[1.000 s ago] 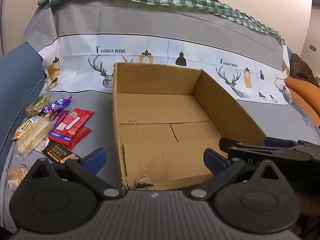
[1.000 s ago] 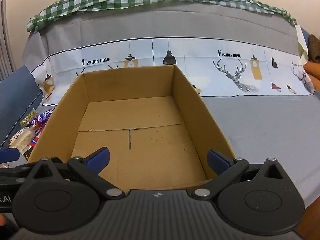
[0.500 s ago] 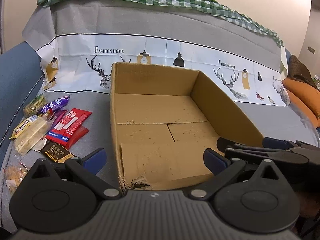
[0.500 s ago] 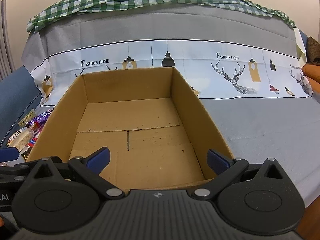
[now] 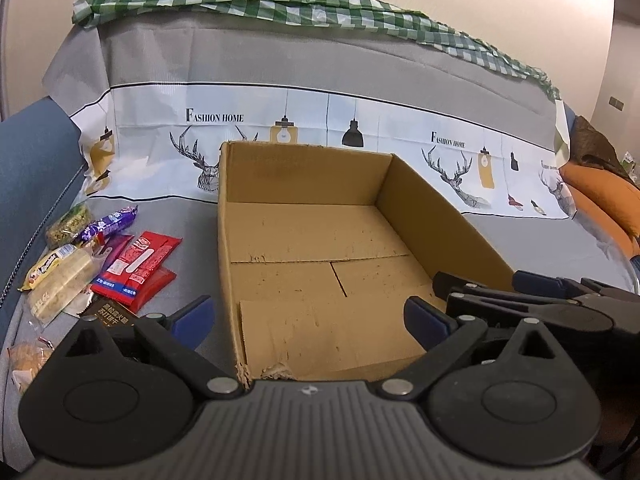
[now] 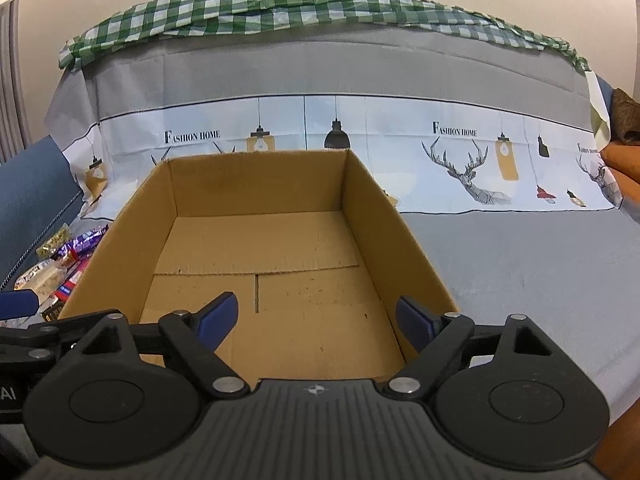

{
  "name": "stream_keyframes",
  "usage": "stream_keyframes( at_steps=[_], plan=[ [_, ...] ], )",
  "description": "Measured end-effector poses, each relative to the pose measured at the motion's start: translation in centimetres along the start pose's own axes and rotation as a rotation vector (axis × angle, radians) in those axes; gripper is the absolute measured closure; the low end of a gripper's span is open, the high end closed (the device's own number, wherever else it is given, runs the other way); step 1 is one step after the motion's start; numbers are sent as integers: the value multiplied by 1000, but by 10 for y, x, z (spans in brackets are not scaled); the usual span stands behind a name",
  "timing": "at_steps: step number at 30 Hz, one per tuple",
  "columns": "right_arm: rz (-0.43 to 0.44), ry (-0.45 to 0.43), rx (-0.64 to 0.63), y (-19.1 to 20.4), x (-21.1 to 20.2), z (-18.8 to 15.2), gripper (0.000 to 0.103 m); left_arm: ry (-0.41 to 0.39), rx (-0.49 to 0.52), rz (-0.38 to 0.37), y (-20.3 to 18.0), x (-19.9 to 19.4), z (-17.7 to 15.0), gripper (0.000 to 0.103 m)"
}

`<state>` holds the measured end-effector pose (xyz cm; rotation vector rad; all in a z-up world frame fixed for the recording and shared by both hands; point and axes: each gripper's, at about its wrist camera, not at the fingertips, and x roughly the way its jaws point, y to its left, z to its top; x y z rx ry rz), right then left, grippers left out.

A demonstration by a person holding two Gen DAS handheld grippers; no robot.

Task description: Organize snacks

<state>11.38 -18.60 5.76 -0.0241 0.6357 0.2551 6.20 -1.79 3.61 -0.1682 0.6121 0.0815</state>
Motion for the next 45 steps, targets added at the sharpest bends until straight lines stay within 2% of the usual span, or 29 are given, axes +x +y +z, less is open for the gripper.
stream_keyframes(
  at_steps=[4,7,9,10,12,14,15,17,20,23,26,28,30,34,37,38,39,40,43,45],
  plan=[
    [-7,-53,2,-1,-4,-2,16,-5,2,-12,-1,0,0,9],
    [-31,-59,-10,0,-6,-3,16,-1,11,-24,-2,0,0,24],
    [-26,-64,-1,0,-7,-2,17,6,7,-44,0,-1,0,41],
    [-26,-69,1,0,-8,-1,18,8,9,-54,1,-2,0,46],
    [-27,-79,2,2,-10,0,28,9,9,-71,5,-5,1,65],
    [-27,-98,7,5,-12,2,40,6,7,-97,11,-9,1,77],
    [-20,-98,11,7,-12,2,47,3,12,-101,15,-12,1,79],
    [-4,-100,16,11,-14,3,53,-1,28,-106,24,-21,3,80],
    [47,-99,28,23,-15,5,56,-35,75,-118,43,-39,8,80],
    [118,-112,17,40,-20,5,55,-34,133,-106,71,-53,9,79],
    [182,-128,-20,65,-25,4,46,8,187,-81,106,-60,6,77],
    [239,-149,-44,83,-31,3,44,33,183,-48,129,-62,3,75],
    [283,-166,-103,102,-35,2,44,43,95,-23,155,-62,-1,68],
    [372,-162,-206,141,-39,-8,44,76,-136,62,197,-53,-18,68],
    [409,-153,-277,170,-35,-18,54,111,-294,81,222,-47,-26,68],
    [418,-155,-302,177,-32,-22,62,102,-354,73,230,-48,-27,64],
    [421,-153,-330,185,-31,-28,68,98,-384,76,235,-48,-27,55],
    [417,-145,-363,193,-26,-33,69,105,-392,86,238,-47,-27,53],
    [433,-106,-412,206,-12,-46,69,149,-385,111,240,-39,-24,44],
    [429,-84,-445,217,-3,-53,69,186,-390,132,242,-34,-24,31]
  ],
)
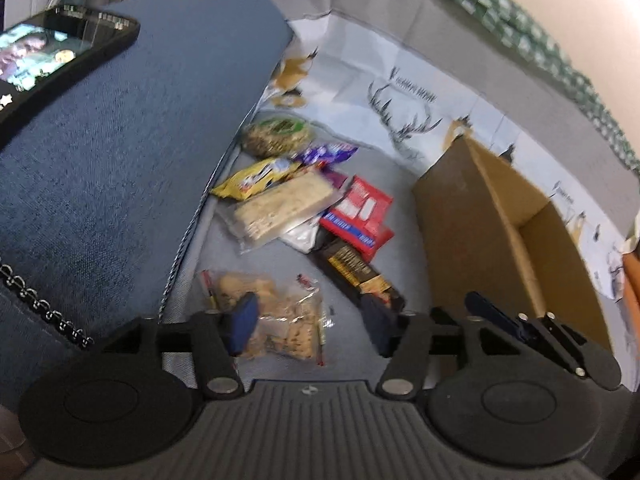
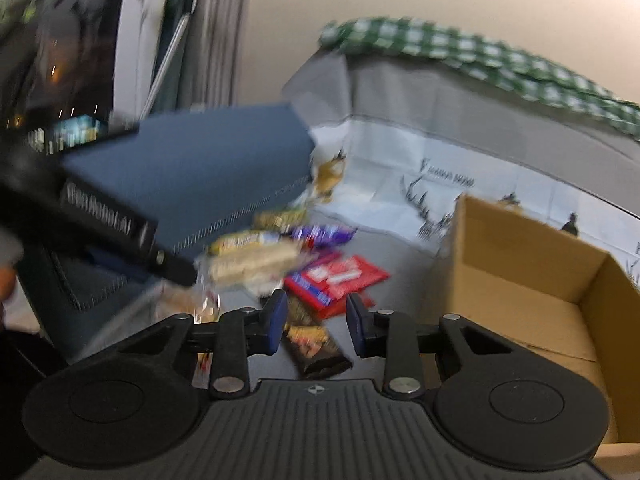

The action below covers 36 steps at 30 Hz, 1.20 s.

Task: Organize snacks
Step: 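Move both tools to the snack pile and open the grippers, then grasp the dark cracker bar with the right gripper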

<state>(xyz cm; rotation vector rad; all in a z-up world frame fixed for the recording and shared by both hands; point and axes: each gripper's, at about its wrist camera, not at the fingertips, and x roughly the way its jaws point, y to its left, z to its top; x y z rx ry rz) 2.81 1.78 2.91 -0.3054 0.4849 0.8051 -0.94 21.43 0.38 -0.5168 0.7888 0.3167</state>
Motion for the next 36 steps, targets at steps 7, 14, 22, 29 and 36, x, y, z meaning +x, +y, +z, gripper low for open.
stream_keyframes(
  at_steps=[7,14,22,29,36],
  plan=[
    [-11,97,-57,13,51,-9,43,183,-85,26,11,35,3,19],
    [-17,187,-81,14,100,-12,21,263,-135,80,12,56,5,15],
    [70,252,13,1,128,-15,27,258,-192,98,16,62,9,14],
    [96,230,10,4,111,-16,64,250,-180,123,12,66,12,25],
    [38,283,77,-6,95,-23,64,244,-136,139,6,65,12,40]
  ],
)
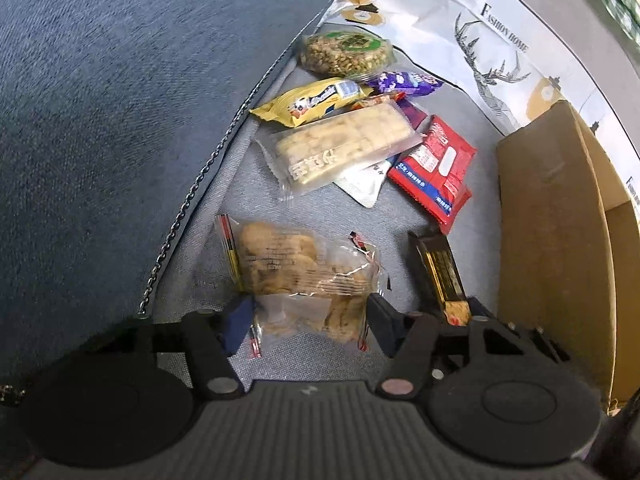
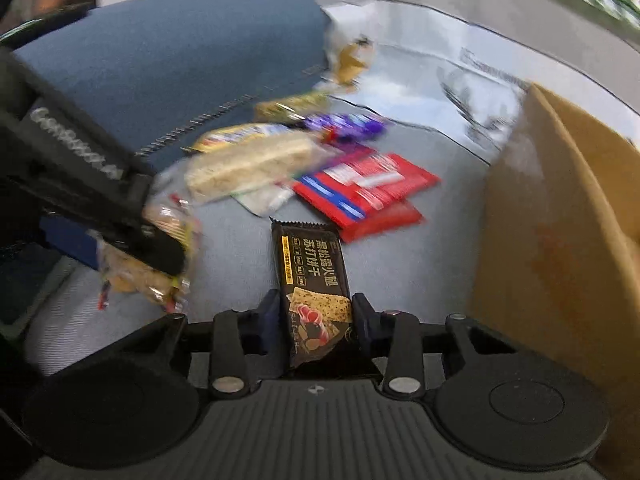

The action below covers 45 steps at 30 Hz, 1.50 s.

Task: Organize snacks
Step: 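Grasp the dark cracker bar with the right gripper, then lift the cracker bar with the right gripper while the left gripper grasps the clear cookie bag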

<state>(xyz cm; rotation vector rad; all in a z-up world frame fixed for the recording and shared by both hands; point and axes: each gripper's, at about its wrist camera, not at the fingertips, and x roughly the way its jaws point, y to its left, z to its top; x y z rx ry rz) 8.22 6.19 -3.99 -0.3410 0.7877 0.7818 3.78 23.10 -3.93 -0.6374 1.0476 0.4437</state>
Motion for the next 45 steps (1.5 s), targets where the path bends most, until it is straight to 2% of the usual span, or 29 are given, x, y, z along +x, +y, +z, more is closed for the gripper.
stream_keyframes(
  at_steps=[5,8,10,15,18,26,27,29,31,32,33,34,36,39,41,43,44,45],
  plan=[
    [7,21,79,-2,-16,-9,64,6,67,-56,-8,-1,-3,53],
    [-4,34,96,2,-27,-15,64,38,112,-66,-15,4,-3,53],
    [-6,56,125,0,-28,-18,64,64,95,-52,-13,9,-2,48],
    [31,87,157,-1,-22,-21,58,81,79,-57,-14,15,0,23],
    [32,86,152,0,-20,-22,56,76,88,-39,-18,19,3,18],
    [15,72,133,-1,-21,-25,58,72,86,-20,-20,24,6,19],
    [10,70,134,-1,-22,-25,62,67,90,-15,-21,23,6,21],
    [3,65,134,-1,-22,-25,62,53,98,-3,-23,21,4,27],
    [2,58,134,-1,-23,-25,62,33,104,8,-24,18,3,38],
    [0,52,131,-1,-24,-25,62,22,107,5,-24,15,2,50],
    [-2,44,127,0,-26,-24,62,20,109,0,-24,14,1,75],
    [-5,32,123,1,-28,-24,62,24,106,-5,-23,14,1,81],
    [-15,1,119,2,-35,-22,62,10,104,-16,-22,10,0,85],
    [-25,-29,134,1,-45,-21,62,-6,101,-34,-19,4,-2,85],
    [-38,-46,133,2,-51,-21,62,-17,92,-79,-16,0,-3,83],
    [-48,-69,137,3,-59,-21,62,-31,63,-118,-9,-5,-3,68],
    [-53,-83,137,3,-64,-21,62,-44,46,-127,-6,-8,-3,56],
    [-57,-100,135,4,-70,-20,62,-62,31,-143,-3,-12,-2,50]
  ],
)
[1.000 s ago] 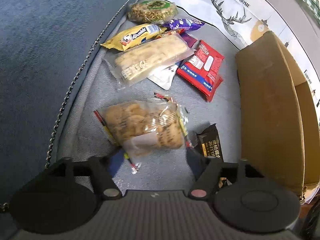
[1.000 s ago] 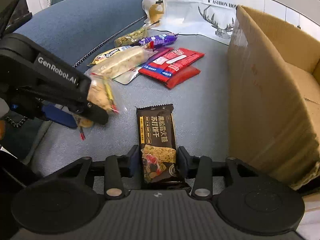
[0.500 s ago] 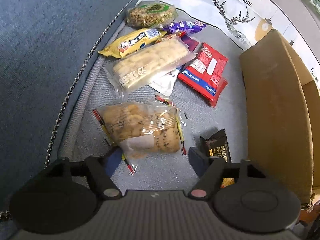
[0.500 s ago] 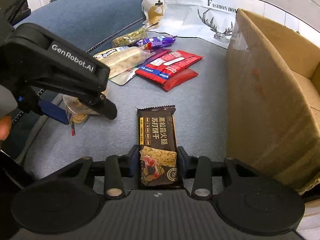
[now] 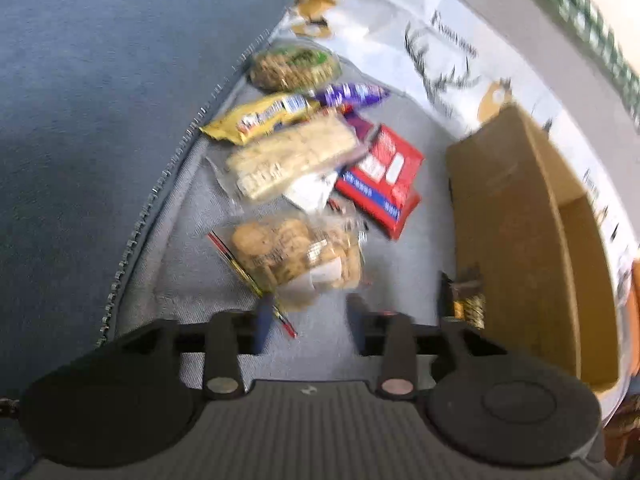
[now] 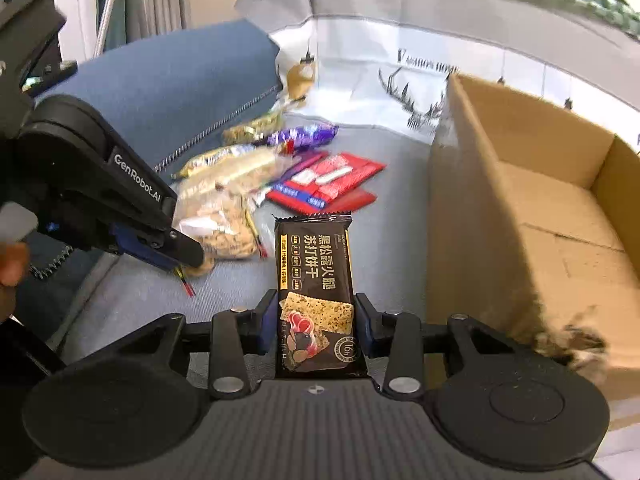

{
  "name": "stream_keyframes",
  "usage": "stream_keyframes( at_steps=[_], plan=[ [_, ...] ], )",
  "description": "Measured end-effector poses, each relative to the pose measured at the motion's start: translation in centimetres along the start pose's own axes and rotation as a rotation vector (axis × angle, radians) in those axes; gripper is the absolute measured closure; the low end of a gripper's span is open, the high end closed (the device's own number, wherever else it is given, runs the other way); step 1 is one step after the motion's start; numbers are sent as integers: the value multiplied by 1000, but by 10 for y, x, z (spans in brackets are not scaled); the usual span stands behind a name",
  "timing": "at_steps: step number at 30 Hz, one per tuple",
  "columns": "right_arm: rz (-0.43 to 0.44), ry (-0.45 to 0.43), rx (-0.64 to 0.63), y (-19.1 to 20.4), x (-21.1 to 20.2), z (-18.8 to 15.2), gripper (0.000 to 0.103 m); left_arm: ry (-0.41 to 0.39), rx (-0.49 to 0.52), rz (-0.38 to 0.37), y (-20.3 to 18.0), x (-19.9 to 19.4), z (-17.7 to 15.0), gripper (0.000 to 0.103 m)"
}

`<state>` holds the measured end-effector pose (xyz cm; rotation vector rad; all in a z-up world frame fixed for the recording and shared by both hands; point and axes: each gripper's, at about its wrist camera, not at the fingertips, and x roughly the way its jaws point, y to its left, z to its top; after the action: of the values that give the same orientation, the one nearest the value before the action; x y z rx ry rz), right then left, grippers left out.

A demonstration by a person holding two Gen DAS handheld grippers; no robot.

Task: Organize snacks
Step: 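Lift the cracker bar with the right gripper while the left gripper grasps the clear cookie bag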

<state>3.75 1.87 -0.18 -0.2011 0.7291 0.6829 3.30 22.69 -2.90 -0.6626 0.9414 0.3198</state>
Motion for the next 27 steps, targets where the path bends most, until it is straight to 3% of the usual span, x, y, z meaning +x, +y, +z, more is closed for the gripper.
stream_keyframes(
  at_steps=[2,4,6,9,11,14,19,22,24,27],
  plan=[
    [-3,-38,-5,0,-12,4,62,-30,-8,-34,3,-6,0,42],
    [3,-76,-6,-2,-26,9,62,-57,10,-14,-1,-9,0,35],
    [2,-113,-8,-5,-40,14,62,-73,57,6,-9,-9,0,21],
    [3,-171,-5,-11,-60,21,62,-63,84,46,-16,-2,2,15],
    [12,-206,3,-18,-73,25,62,-52,54,51,-14,5,7,13],
    [20,-243,2,-27,-87,28,62,-42,-8,66,-7,15,12,2],
    [29,-300,-29,-42,-103,29,62,30,-41,105,-7,41,19,2],
    [23,-314,-21,-54,-105,33,62,17,-26,128,-13,47,19,8],
    [12,-320,-11,-65,-104,36,62,5,-4,149,-18,47,17,27],
    [-8,-325,13,-80,-102,38,62,-49,21,134,-25,36,13,46]
  ],
)
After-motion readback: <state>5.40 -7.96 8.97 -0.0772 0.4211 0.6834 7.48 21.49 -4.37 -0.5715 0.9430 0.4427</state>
